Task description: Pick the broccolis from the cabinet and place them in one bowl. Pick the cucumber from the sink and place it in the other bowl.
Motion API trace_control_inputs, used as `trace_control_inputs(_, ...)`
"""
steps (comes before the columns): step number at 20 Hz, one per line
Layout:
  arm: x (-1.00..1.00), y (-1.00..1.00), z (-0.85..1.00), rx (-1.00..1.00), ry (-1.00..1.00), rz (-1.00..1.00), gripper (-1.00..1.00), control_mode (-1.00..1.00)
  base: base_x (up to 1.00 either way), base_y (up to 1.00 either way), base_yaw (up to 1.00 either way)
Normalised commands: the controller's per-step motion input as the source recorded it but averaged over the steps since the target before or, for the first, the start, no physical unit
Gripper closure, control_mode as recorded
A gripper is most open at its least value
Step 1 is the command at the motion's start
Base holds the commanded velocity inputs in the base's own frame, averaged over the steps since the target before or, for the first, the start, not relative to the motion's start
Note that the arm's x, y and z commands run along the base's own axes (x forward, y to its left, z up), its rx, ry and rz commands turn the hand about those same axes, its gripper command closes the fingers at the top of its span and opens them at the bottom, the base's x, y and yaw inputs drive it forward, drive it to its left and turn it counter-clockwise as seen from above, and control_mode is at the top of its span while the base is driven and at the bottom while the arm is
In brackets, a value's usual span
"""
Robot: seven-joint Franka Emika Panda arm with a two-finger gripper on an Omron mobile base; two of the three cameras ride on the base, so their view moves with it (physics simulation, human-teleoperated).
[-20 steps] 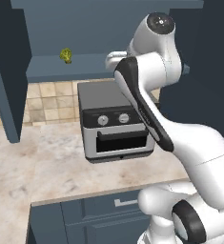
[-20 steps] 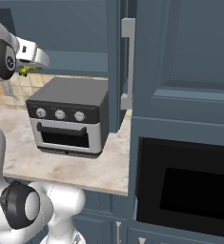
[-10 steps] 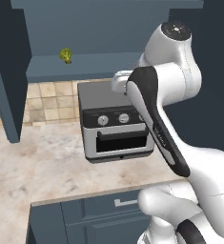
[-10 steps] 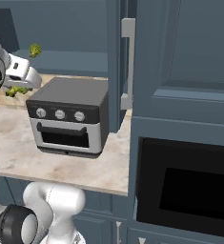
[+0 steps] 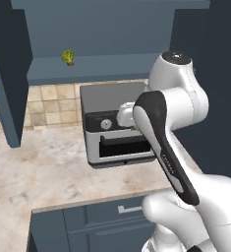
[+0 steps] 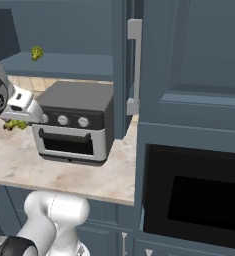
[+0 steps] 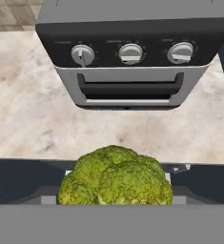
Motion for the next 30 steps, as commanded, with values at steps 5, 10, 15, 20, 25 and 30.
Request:
trace_control_inputs(5,-0.46,0.0,-0.4,0.0,0.11,0.0,1.0,-1.0,0.0,0.0,0.0)
trace_control_inputs(10,-0.51,0.0,-0.16,0.0,0.07,0.0,1.0,-1.0,0.0,0.0,0.0)
trace_control_inputs(15,-0.01,0.0,0.0,0.0,0.0,0.0,1.0,-1.0,0.0,0.0,0.0)
trace_control_inputs(20,0.0,0.0,0.0,0.0,0.0,0.0,1.0,-1.0,0.0,0.0,0.0)
trace_control_inputs(25,0.0,0.0,0.0,0.0,0.0,0.0,1.0,1.0,0.0,0.0,0.0)
trace_control_inputs(30,0.0,0.0,0.0,0.0,0.0,0.0,1.0,1.0,-0.68,0.2,0.02)
